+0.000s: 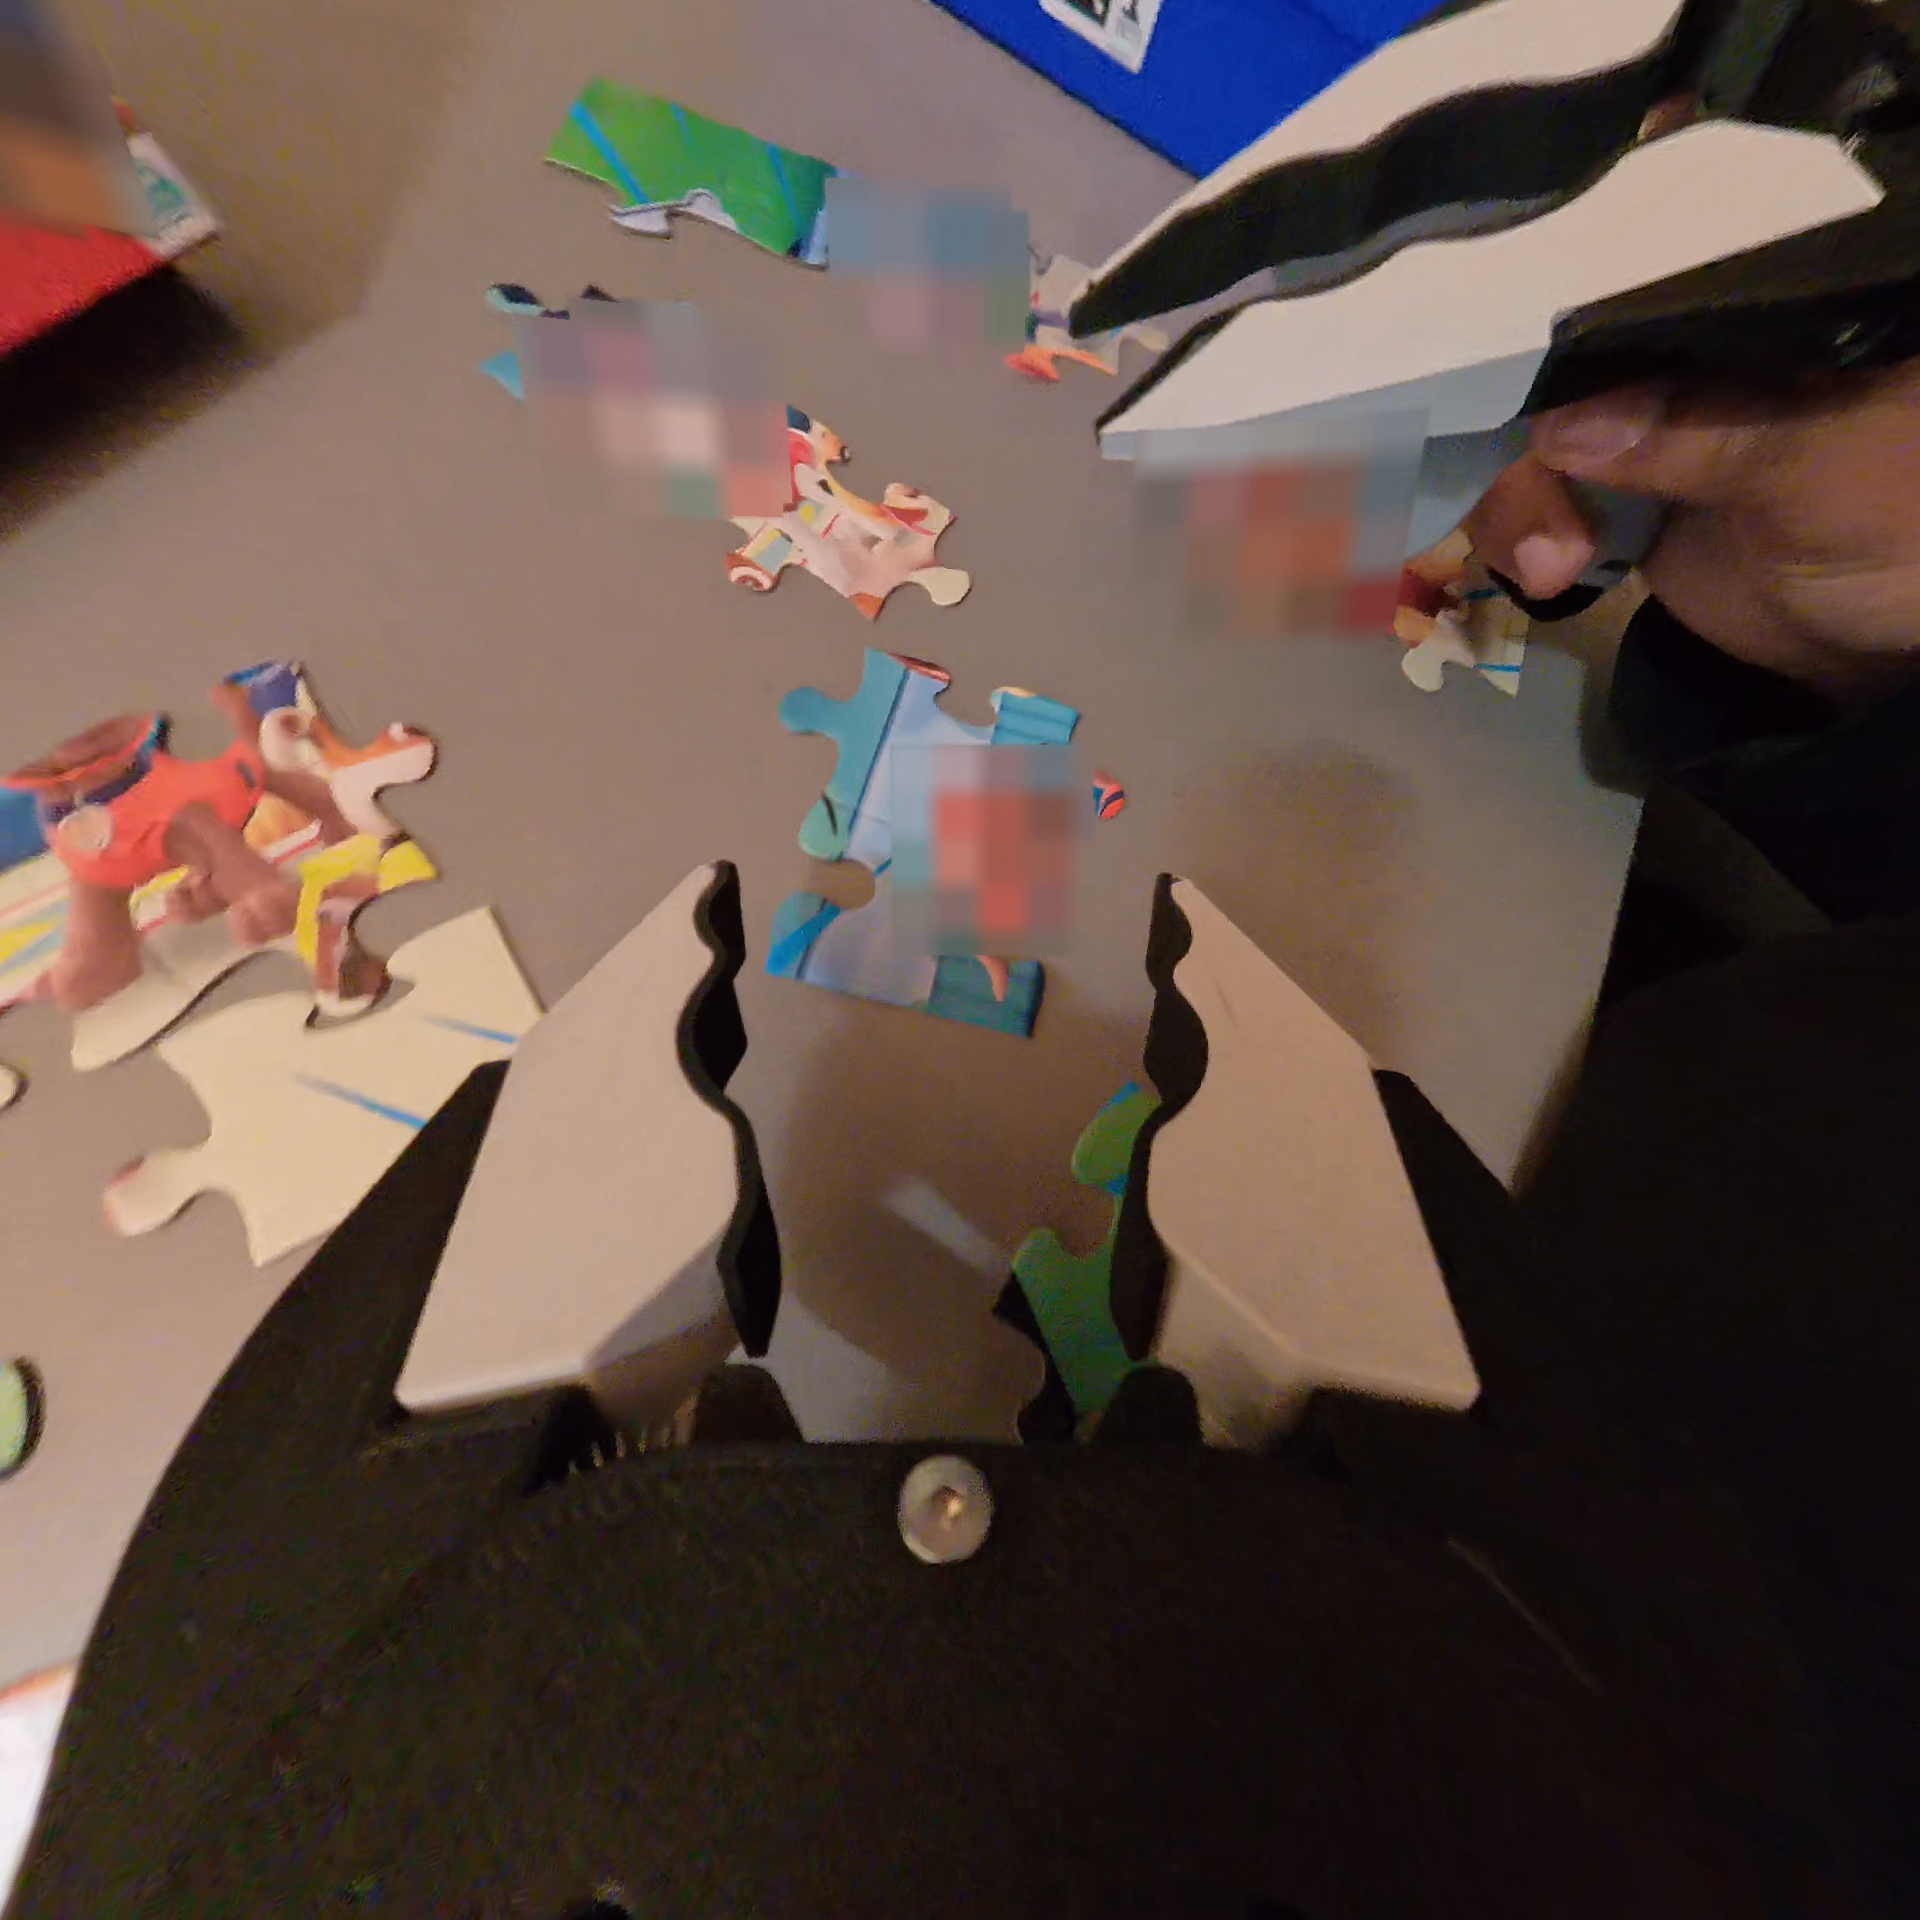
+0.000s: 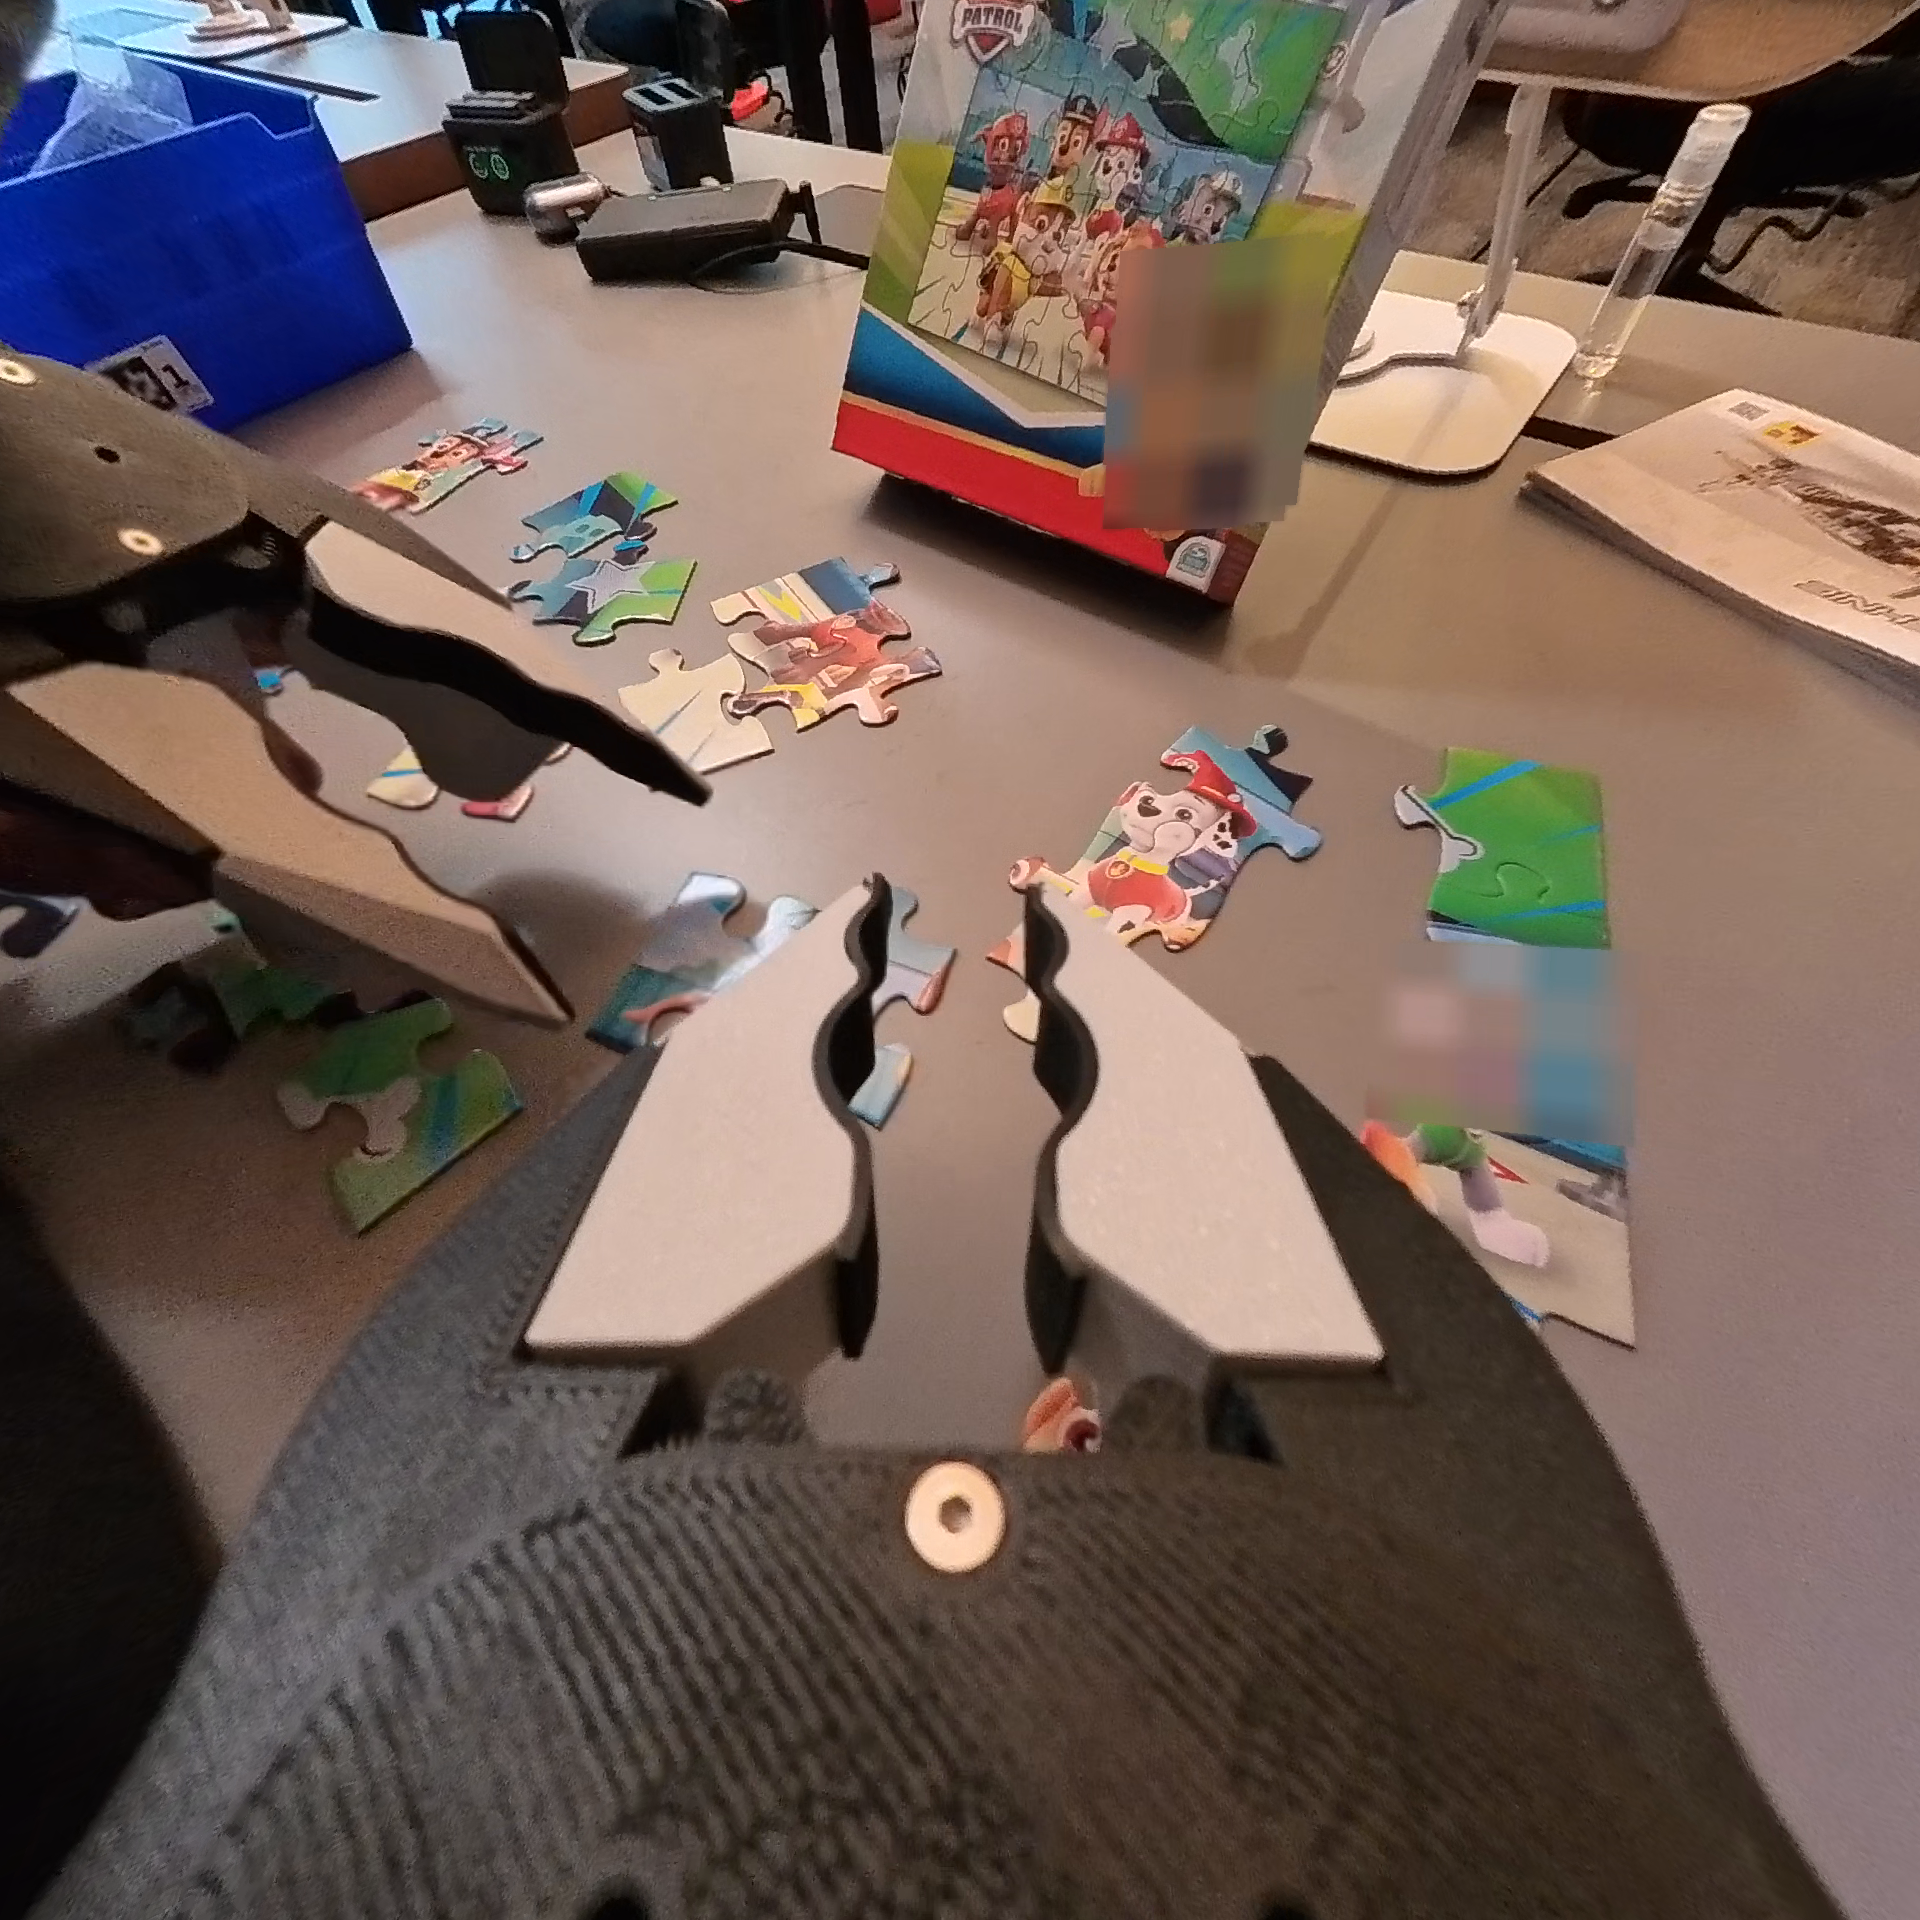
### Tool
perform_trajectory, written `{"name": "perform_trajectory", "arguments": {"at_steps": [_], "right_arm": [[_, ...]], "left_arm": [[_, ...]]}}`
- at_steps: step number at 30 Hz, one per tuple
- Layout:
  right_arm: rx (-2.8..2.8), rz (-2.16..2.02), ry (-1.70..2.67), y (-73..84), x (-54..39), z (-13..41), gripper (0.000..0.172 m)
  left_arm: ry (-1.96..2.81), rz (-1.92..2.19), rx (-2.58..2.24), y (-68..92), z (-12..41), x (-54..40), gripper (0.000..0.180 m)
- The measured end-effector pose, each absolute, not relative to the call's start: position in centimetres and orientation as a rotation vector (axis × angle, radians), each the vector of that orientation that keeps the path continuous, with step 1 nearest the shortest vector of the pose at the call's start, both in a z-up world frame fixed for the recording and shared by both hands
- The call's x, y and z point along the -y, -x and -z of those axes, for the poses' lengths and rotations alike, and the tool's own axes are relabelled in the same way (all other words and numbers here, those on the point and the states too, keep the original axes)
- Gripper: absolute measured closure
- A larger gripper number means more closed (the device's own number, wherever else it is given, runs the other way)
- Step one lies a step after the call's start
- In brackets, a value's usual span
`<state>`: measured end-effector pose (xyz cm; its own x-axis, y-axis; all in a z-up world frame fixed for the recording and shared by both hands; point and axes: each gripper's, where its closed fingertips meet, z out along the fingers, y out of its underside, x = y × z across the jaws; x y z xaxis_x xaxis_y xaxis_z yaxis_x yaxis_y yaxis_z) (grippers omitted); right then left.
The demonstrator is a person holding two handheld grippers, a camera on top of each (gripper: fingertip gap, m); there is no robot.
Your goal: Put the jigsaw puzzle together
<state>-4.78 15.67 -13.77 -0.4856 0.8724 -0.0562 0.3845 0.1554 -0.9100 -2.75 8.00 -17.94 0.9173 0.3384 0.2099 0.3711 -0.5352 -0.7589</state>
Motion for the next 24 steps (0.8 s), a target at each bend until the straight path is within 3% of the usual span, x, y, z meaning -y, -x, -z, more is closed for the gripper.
{"name": "perform_trajectory", "arguments": {"at_steps": [14, 24], "right_arm": [[1.945, -1.361, 1.214, 4.7, -16.1, 14.3, 0.147], [2.223, -1.324, 1.128, 3.1, -12.4, 16.9, 0.140]], "left_arm": [[2.374, -0.163, 0.405, 4.5, 20.7, -8.3, 0.100], [2.368, -0.282, 0.726, 10.3, 20.7, -1.6, 0.099]]}}
